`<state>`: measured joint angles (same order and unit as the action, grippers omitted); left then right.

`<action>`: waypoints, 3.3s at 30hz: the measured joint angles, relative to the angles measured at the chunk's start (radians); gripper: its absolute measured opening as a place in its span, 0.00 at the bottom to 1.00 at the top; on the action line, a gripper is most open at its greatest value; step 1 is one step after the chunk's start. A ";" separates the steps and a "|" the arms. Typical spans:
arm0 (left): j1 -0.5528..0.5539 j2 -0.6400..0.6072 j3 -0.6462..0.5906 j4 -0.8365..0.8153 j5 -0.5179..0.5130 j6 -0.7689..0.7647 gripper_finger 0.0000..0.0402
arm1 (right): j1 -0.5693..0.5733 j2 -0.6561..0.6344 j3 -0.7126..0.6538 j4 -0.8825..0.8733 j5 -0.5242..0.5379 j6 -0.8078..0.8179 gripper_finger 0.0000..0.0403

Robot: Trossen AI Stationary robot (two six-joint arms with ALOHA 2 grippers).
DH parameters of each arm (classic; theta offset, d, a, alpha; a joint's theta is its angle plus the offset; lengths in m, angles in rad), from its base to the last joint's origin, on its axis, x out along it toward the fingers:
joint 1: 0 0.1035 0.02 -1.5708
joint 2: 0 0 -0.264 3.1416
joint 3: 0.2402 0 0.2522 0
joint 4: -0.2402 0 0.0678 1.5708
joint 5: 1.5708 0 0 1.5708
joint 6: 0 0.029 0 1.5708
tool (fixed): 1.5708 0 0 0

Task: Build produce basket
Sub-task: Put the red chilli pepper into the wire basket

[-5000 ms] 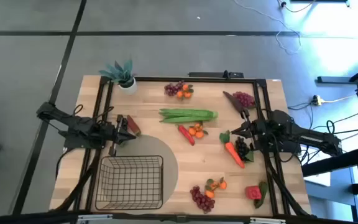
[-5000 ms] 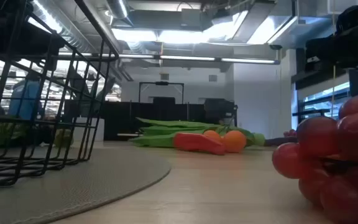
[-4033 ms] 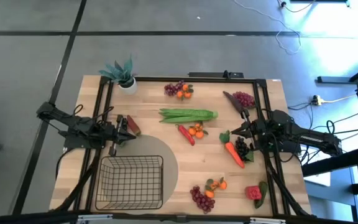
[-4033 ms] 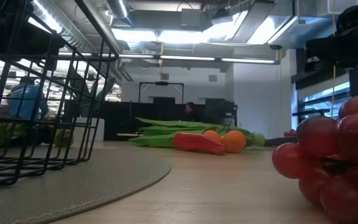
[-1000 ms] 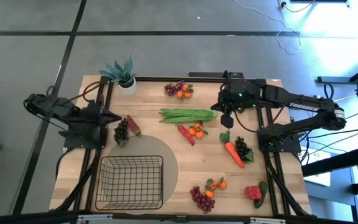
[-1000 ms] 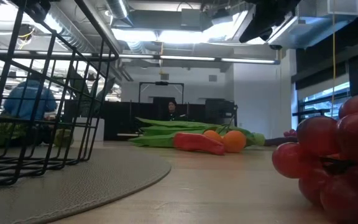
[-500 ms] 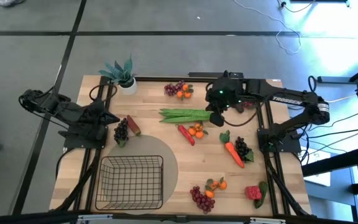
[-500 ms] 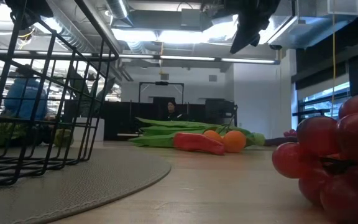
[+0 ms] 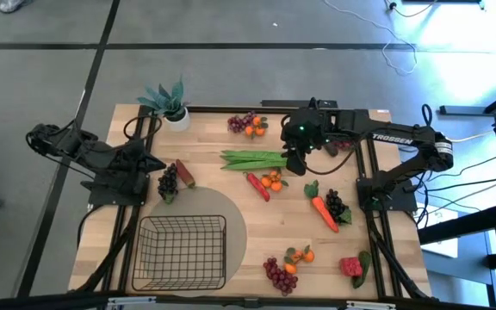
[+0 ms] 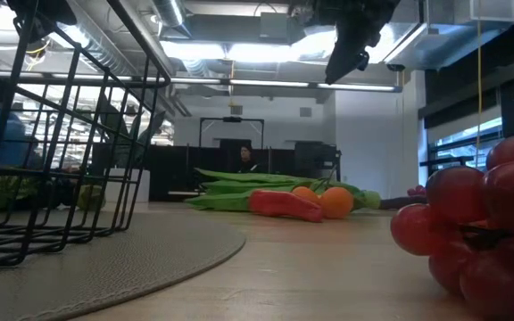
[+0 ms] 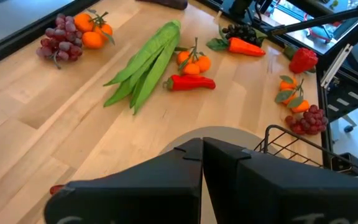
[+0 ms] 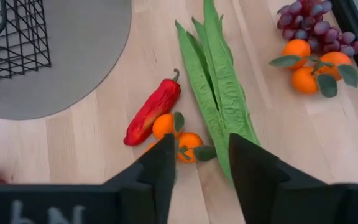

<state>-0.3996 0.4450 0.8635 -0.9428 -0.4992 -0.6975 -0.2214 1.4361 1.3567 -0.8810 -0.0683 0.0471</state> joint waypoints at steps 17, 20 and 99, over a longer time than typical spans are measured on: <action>0.000 0.000 0.000 0.064 -0.001 0.080 0.00 | 0.101 0.011 0.000 0.037 0.024 0.031 0.33; 0.000 0.000 0.000 0.092 -0.001 0.080 0.00 | 0.101 0.026 -0.001 0.048 0.049 0.045 0.32; 0.336 0.465 0.265 -0.415 0.177 -0.183 0.21 | 0.106 0.373 -0.001 0.321 -0.071 0.363 0.31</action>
<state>-0.0635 0.9096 1.1286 -1.3579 -0.3226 -0.8806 -0.1154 1.8095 1.3560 -0.5604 -0.1393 0.4101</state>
